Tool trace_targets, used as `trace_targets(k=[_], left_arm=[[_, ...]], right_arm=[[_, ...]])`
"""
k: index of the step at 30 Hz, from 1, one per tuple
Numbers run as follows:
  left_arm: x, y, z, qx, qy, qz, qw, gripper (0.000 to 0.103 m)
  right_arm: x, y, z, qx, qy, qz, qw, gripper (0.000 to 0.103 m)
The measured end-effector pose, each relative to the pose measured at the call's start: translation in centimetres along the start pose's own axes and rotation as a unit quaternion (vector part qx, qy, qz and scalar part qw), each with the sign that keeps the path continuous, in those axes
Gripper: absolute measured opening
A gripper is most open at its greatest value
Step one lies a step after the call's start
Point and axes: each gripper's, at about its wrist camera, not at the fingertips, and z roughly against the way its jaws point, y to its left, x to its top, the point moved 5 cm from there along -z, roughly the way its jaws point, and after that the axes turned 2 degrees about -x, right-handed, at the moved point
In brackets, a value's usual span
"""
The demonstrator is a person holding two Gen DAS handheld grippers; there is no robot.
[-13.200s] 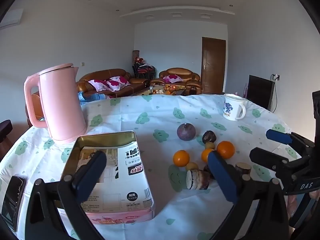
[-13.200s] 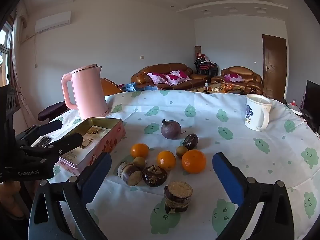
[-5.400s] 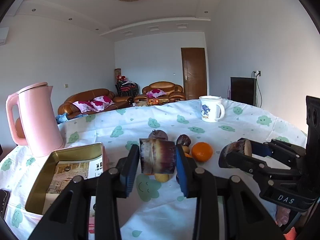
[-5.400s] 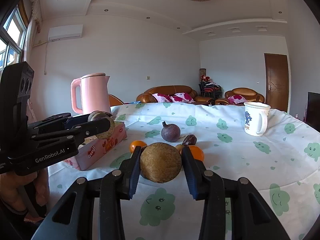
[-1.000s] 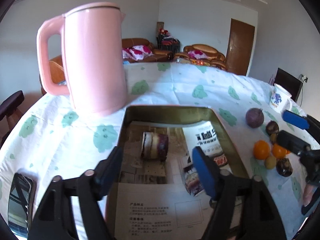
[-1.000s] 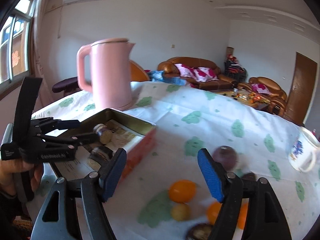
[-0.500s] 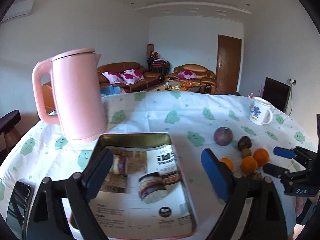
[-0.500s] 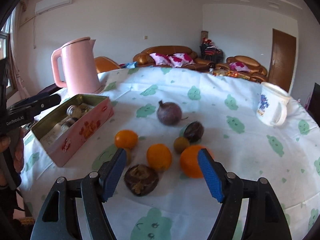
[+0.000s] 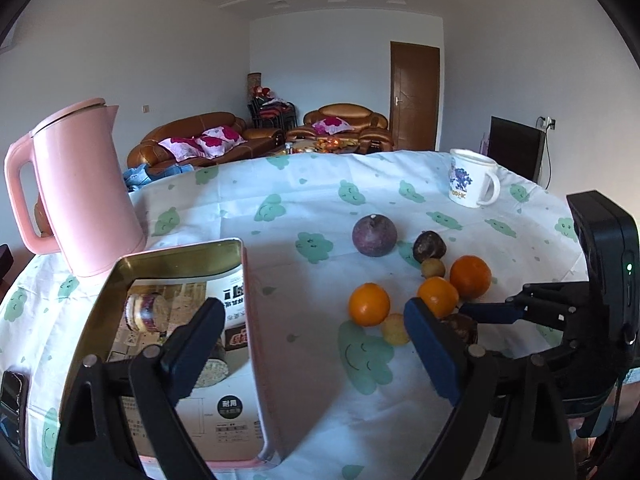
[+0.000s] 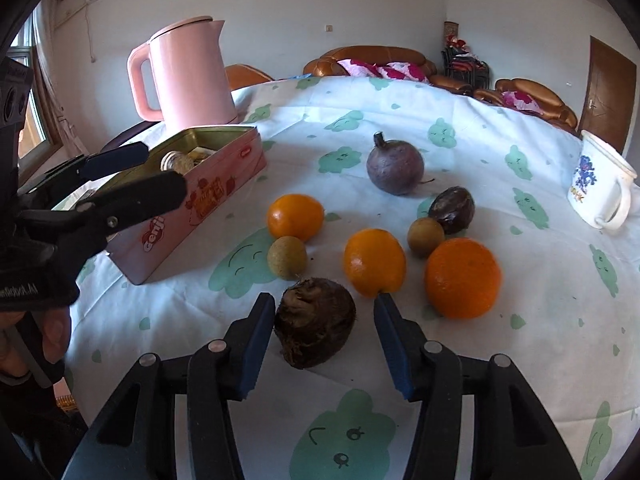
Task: Organize fruits
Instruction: 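Grasp the dark brown round fruit with the right tool, then grasp an orange with the left tool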
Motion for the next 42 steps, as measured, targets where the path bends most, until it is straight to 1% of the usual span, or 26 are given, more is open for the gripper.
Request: trace_targets(k=[1,2,5,9,12,17,21,24,26,29,31,36,39,41,42], left_arm=[[-0.1,-0.2,-0.1,-0.002,0.004,-0.002,1.0000,0.093],[-0.2,-0.4,-0.3,-0.004,0.007,-0.004,1.0000,0.093],[-0.3,-1.1,-0.6,-0.009,0.012,-0.008,0.9998,0.093],[-0.4,-1.6,-1.1,-0.018,0.021,-0.011,0.9995,0.090],[-0.6,-1.8,-1.4,-0.023,0.029,-0.014,0.9992,0.086],[-0.5,-2.3,-2.3,-0.026,0.041,-0.017,0.9987,0.085],[-0.5,-2.7,-3.8,-0.025,0.062,-0.015,0.9977,0.077],[-0.4,-2.8,-4.8,-0.024,0.077,-0.010,0.9967,0.066],[-0.3,-2.9,-5.6,-0.025,0.084,-0.009,0.9961,0.062],[-0.1,-3.1,-6.5,-0.030,0.093,-0.005,0.9952,0.062],[-0.1,-3.2,-7.1,-0.036,0.103,-0.001,0.9940,0.059],[-0.2,-3.3,-8.4,-0.045,0.123,0.004,0.9914,0.045],[-0.2,-3.2,-9.0,-0.059,0.134,0.014,0.9892,0.043],[-0.3,-2.6,-9.4,-0.064,0.141,0.032,0.9874,0.042],[-0.3,-2.4,-9.5,-0.070,0.143,0.039,0.9865,0.038]], right_arm=[[0.0,0.1,0.0,0.003,0.000,0.001,1.000,0.049],[0.0,0.2,0.0,0.007,0.002,0.003,1.000,0.044],[-0.1,0.3,-0.3,0.016,0.012,0.002,1.000,0.043],[0.0,0.1,0.3,0.017,-0.004,-0.005,1.000,0.042],[0.2,-0.2,0.9,0.001,-0.021,-0.010,1.000,0.042],[0.6,-1.6,2.1,-0.037,-0.045,-0.024,0.998,0.042],[1.4,-2.3,2.8,-0.059,-0.058,-0.022,0.996,0.042],[2.0,-3.0,2.8,-0.068,-0.064,-0.031,0.995,0.042],[2.3,-3.5,2.6,-0.075,-0.069,-0.039,0.994,0.042],[2.8,-3.8,2.3,-0.084,-0.072,-0.042,0.993,0.042],[3.0,-3.9,2.0,-0.087,-0.069,-0.042,0.993,0.042],[3.1,-4.1,1.9,-0.089,-0.072,-0.044,0.992,0.042],[3.1,-4.2,1.8,-0.087,-0.071,-0.047,0.993,0.042],[3.1,-4.1,1.7,-0.084,-0.070,-0.046,0.993,0.042],[3.1,-4.1,1.7,-0.085,-0.070,-0.045,0.993,0.042]])
